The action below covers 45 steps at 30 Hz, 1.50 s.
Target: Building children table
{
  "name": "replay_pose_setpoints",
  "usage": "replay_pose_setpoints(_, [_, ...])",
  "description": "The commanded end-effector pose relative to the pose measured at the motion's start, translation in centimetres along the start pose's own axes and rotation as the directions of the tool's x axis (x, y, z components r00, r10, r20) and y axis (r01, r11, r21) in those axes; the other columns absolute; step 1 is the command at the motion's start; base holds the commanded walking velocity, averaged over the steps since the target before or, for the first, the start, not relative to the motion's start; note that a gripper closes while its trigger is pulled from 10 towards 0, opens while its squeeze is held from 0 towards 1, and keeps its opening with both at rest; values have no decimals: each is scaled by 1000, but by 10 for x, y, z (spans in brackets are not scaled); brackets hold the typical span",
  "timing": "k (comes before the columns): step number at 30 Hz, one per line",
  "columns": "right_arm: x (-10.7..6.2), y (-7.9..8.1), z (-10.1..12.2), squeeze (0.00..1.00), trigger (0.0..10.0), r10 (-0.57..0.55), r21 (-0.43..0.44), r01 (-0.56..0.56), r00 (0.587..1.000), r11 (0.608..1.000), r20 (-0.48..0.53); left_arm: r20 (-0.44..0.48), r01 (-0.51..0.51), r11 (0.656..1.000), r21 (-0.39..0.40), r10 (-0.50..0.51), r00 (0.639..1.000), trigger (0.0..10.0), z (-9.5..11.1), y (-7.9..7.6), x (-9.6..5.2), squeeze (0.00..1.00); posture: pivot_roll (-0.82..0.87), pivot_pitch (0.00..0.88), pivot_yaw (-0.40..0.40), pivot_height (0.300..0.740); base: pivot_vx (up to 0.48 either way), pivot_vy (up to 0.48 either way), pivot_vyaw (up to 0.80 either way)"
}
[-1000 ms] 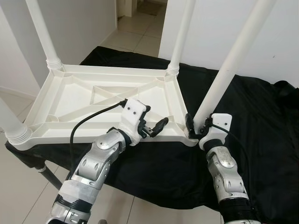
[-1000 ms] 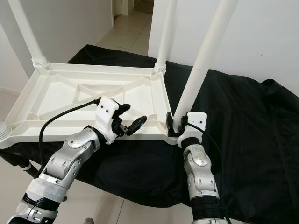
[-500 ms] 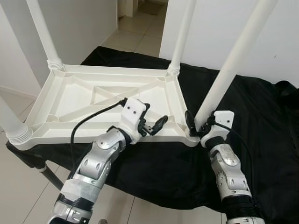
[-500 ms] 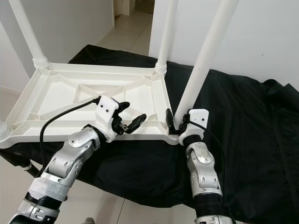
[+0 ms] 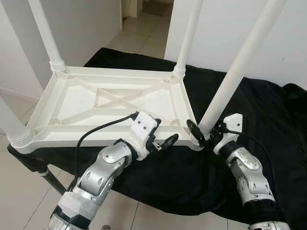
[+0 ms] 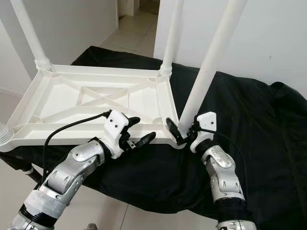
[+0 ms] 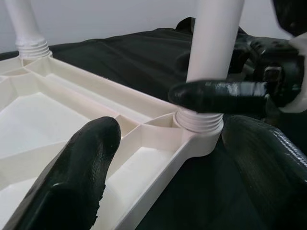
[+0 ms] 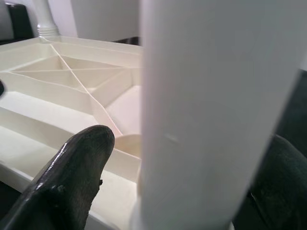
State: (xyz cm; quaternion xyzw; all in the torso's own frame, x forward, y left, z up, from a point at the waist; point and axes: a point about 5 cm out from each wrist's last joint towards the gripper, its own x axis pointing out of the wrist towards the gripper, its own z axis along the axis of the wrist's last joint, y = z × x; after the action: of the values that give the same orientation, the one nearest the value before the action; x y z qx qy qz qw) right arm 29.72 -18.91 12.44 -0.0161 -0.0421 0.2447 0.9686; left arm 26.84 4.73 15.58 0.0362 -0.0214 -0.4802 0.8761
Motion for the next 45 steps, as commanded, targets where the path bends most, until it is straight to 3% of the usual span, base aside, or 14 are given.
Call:
replay_pose_setpoints(1, [-1, -4, -8, 0, 10000, 52, 3, -51, 998, 999, -38, 0, 257, 966, 19, -257, 966, 10000, -1, -20, 4, 0, 9, 0, -63, 740, 0, 0, 0])
replay_pose_setpoints(6, [-1, -6, -14, 0, 9608, 92, 5, -92, 993, 996, -73, -6, 296, 955, -2, -296, 955, 10000, -3, -28, 9, 0, 1, 0, -57, 740, 0, 0, 0])
replay_pose_setpoints(7, [0, -7, -14, 0, 4784, 96, 3, -96, 993, 995, -76, -13, 310, 951, -8, -310, 951, 10000, -3, -31, 9, 0, 1, 0, -57, 740, 0, 0, 0])
replay_pose_setpoints(8, [1, -7, -14, 0, 3373, 102, 8, -101, 992, 995, -76, -22, 326, 945, -20, -326, 945, 10000, -3, -34, 10, 0, -4, 0, -59, 740, 0, 0, 0])
replay_pose_setpoints(9, [1, -7, -14, 0, 3373, 102, 8, -101, 992, 995, -76, -22, 326, 945, -20, -326, 945, 10000, -3, -34, 10, 0, -4, 0, -59, 740, 0, 0, 0])
replay_pose_setpoints(10, [1, -7, -14, 0, 706, 107, 8, -106, 991, 994, -75, -27, 335, 942, -21, -336, 941, 10000, -3, -35, 10, 0, -4, 0, -59, 740, 0, 0, 0])
replay_pose_setpoints(12, [2, -6, -14, 0, 0, 117, 19, -116, 991, 993, -67, -29, 339, 940, -22, -340, 940, 10000, -4, -36, 10, 0, -7, 0, -56, 740, 0, 0, 0])
replay_pose_setpoints(21, [0, -4, -17, 0, 157, 107, 27, -106, 992, 994, -64, -36, 340, 940, -21, -341, 939, 10000, -5, -38, 9, 0, -4, 0, -59, 740, 0, 0, 0])
replay_pose_setpoints(22, [-1, -3, -18, 0, 4078, 102, 30, -100, 993, 995, -64, -38, 338, 941, -20, -338, 940, 10000, -5, -38, 8, 0, -4, 0, -59, 740, 0, 0, 0])
replay_pose_setpoints(23, [-2, -1, -18, 0, 10000, 90, 34, -88, 994, 996, -65, -40, 333, 943, -18, -333, 942, 10000, -6, -37, 8, 0, -6, 0, -64, 740, 0, 0, 0])
replay_pose_setpoints(28, [-1, 6, -19, 0, 10000, 53, 31, -51, 997, 998, -62, -40, 321, 947, -14, -321, 946, 10000, -5, -35, 9, 0, -7, 0, -68, 740, 0, 0, 0])
replay_pose_setpoints(31, [3, 17, -22, 0, 10000, -146, 12, 147, 987, 989, -69, -32, 297, 955, -4, -297, 954, 10000, -2, -32, 10, 0, -6, 0, -87, 740, 0, 0, 0])
replay_pose_setpoints(35, [3, 25, -24, 0, 10000, -221, 53, 225, 973, 973, -65, -28, 287, 958, -2, -287, 957, 10000, -2, -30, 10, 0, -6, 0, -91, 740, 0, 0, 0])
replay_pose_setpoints(45, [10, 51, -33, 0, 10000, -470, 125, 484, 874, 866, -122, -27, 271, 963, 9, -271, 962, 10000, 0, -27, 10, 0, 4, 0, -95, 740, 0, 0, 0])
